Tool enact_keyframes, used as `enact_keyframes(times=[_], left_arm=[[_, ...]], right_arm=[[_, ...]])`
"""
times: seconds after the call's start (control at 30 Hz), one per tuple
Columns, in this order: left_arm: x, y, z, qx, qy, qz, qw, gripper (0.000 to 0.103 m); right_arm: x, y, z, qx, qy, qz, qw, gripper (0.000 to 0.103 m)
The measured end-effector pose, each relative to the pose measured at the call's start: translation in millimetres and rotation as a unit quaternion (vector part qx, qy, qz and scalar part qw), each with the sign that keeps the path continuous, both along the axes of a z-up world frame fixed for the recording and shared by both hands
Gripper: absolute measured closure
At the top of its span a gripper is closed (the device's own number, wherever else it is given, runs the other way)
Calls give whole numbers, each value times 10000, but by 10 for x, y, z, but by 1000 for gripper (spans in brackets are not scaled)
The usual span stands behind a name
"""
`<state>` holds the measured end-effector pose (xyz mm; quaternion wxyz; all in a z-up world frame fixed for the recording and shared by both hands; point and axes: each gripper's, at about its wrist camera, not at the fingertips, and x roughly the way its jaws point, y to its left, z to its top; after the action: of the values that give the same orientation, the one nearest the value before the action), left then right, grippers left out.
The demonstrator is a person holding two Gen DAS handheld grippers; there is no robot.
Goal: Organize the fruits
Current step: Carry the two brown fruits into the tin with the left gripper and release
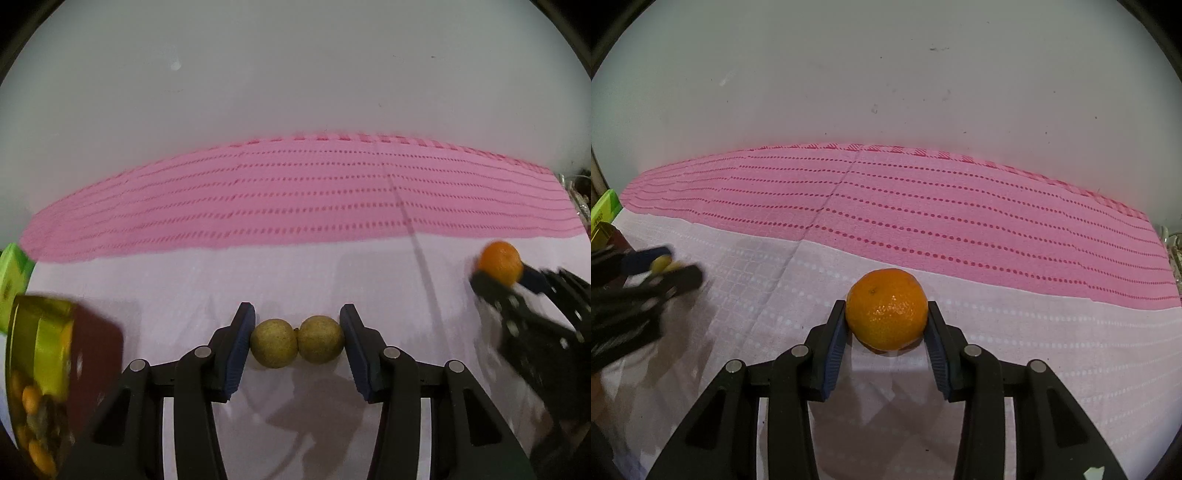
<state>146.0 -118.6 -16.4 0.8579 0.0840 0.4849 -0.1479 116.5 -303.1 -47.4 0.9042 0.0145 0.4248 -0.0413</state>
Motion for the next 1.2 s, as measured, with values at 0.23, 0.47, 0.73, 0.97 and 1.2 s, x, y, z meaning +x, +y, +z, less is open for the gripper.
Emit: enact_keyframes(times=[0.23, 0.47, 0.73, 0.97, 1.2], left_arm=[[-373, 352, 325, -54, -11, 197, 9998, 55], [-608, 681, 560, 25, -92, 405, 9991, 55], [-690, 1378, 850, 92, -214, 716, 9972, 54], [-566, 2116, 830, 330, -268, 1270, 9910, 54], [-423, 2623, 637, 384, -46, 1808, 9828, 54]], right_arm=[[8, 0, -8, -31, 3, -1, 10000, 64], [9, -5, -8, -38, 4, 7, 10000, 65], [6, -2, -14, -87, 5, 6, 10000, 65], [10, 9, -16, -104, 6, 14, 9999, 65], [10, 13, -17, -108, 6, 17, 9999, 65]])
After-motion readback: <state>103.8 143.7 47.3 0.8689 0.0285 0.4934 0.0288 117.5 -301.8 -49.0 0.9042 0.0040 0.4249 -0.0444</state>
